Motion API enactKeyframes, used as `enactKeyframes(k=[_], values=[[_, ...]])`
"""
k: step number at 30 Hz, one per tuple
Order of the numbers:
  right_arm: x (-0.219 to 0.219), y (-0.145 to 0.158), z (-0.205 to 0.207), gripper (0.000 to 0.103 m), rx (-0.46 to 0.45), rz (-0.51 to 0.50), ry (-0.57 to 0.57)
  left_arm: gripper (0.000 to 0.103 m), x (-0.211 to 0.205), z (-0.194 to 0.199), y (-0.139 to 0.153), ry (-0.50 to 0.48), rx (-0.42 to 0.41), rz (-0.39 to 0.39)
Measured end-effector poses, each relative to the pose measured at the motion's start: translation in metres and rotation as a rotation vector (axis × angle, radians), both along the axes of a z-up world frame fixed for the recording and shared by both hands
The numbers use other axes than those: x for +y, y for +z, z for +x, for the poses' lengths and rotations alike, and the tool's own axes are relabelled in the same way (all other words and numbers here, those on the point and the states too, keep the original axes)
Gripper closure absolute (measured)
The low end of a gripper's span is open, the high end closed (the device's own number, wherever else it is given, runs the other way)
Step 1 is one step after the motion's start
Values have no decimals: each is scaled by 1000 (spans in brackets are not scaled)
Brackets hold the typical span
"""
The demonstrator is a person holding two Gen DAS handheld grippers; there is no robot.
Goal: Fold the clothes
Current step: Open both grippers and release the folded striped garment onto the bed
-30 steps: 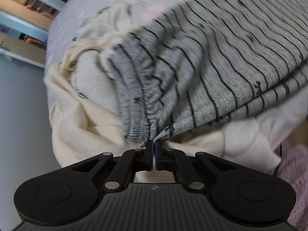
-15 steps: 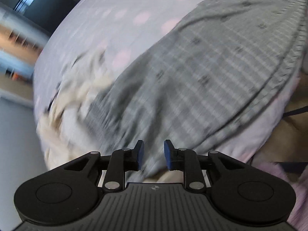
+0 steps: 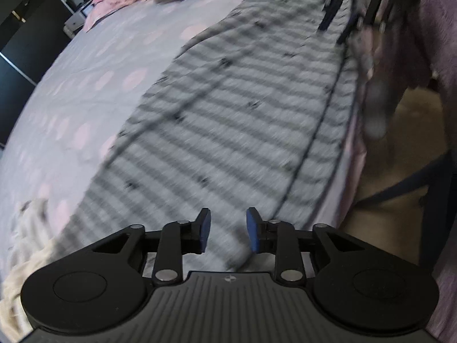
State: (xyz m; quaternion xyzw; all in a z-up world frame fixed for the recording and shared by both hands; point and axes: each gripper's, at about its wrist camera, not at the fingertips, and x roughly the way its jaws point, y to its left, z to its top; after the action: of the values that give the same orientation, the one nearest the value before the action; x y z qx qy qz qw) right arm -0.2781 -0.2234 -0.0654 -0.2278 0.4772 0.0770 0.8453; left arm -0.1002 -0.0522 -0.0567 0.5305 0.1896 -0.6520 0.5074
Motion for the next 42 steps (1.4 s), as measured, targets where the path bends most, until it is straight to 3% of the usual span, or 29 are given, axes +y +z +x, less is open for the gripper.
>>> enactKeyframes(k=[5, 13, 14, 15, 18, 20, 25, 28, 35, 40, 42], values=[[15, -24, 8, 80, 25, 2, 30, 75, -2, -15, -23, -37, 1, 7], [13, -53, 12, 81, 62, -51, 23, 75, 0, -21, -54, -40, -81, 28], [13, -53, 12, 90, 60, -52, 22, 76, -1, -21, -53, -33, -78, 27], [12, -52, 12, 96, 54, -55, 16, 86, -1, -20, -52, -24, -78, 21], [9, -46, 11, 100, 27, -48, -10, 100, -2, -17, -48, 7, -86, -3], [6, -40, 9, 100, 10, -32, -26, 102, 0, -15, -40, 17, -66, -12], [1, -13, -6, 101, -36, 43, -16, 103, 16, -10, -4, 5, -15, -51], [1, 2, -14, 101, -34, 103, 9, 103, 24, -10, 8, -8, 21, -34], [11, -23, -14, 101, 103, 81, 90, 103, 23, -21, -24, -86, -3, 95], [11, -38, -9, 101, 155, 67, 82, 102, 10, -18, -41, -56, -1, 132], [10, -39, -8, 96, 171, 69, 71, 90, 7, -14, -38, -34, 29, 146]])
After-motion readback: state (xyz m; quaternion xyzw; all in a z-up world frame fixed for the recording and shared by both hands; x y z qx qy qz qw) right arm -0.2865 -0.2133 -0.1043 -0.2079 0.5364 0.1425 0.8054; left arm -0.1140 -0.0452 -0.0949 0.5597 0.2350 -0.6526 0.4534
